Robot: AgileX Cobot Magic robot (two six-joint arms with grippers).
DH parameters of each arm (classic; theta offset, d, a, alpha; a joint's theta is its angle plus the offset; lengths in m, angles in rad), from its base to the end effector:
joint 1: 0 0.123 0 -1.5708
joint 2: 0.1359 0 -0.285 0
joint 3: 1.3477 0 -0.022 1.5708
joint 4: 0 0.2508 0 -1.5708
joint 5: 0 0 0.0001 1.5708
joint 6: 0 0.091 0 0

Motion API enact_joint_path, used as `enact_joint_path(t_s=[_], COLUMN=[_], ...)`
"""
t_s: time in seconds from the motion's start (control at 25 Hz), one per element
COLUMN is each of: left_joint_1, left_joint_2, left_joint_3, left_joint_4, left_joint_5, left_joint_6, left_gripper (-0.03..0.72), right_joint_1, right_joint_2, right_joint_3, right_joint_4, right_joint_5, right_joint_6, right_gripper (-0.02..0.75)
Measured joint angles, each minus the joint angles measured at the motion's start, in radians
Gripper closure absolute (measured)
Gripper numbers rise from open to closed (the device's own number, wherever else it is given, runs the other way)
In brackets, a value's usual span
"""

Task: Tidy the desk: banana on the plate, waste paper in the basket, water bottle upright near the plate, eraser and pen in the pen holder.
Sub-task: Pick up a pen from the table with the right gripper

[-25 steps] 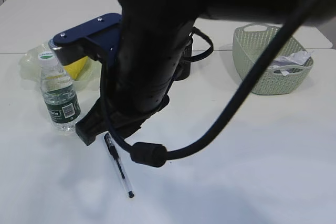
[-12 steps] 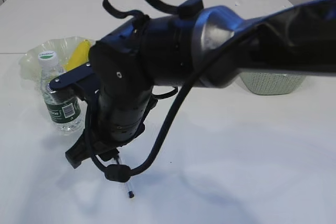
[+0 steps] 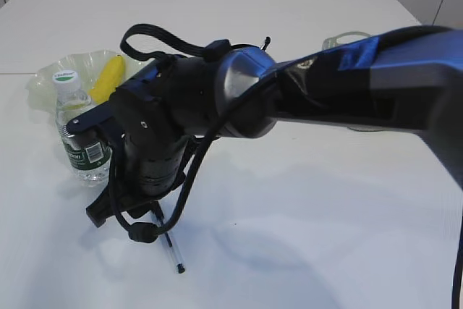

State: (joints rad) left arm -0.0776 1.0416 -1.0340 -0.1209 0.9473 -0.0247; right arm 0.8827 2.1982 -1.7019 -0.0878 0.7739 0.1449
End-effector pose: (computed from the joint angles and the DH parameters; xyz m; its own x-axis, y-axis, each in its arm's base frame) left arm 0.1965 -0.0242 0.3592 -0.7683 -0.0355 -0.6392 0.0676 0.9884 -0.1361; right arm 0.3030 0.3597 0.1653 -0.6474 -0.6587 -0.3833 -0.7055 0.7082 -0.0254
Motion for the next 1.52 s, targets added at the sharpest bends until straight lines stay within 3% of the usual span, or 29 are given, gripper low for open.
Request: enact_joint_path(t_s=[0.48, 0.68, 1.52], left_joint_1=[0.000, 0.000, 0.002], left_joint_2=[0.000, 0.014, 0.023], left_joint_3=[0.000, 0.000, 0.000], left_joint_4=[0.010, 0.012, 0.033], left_joint_5=[0.009, 0.011, 0.011], left_joint_6=[0.000, 0.000, 0.000], left_gripper=[0.245, 0.245, 0.265], right_joint_1=[-0.067, -0.069, -0.075], right_joint_2=[0.055, 0.059, 0.180], right_joint_3=[-0.036, -0.060, -0.169], right_joint_4=[0.021, 0.105, 0.107], right_joint_5=[-0.002, -0.002, 0.017], right_joint_6=[-0.040, -0.116, -0.126], right_gripper=[0.454, 0.454, 0.454])
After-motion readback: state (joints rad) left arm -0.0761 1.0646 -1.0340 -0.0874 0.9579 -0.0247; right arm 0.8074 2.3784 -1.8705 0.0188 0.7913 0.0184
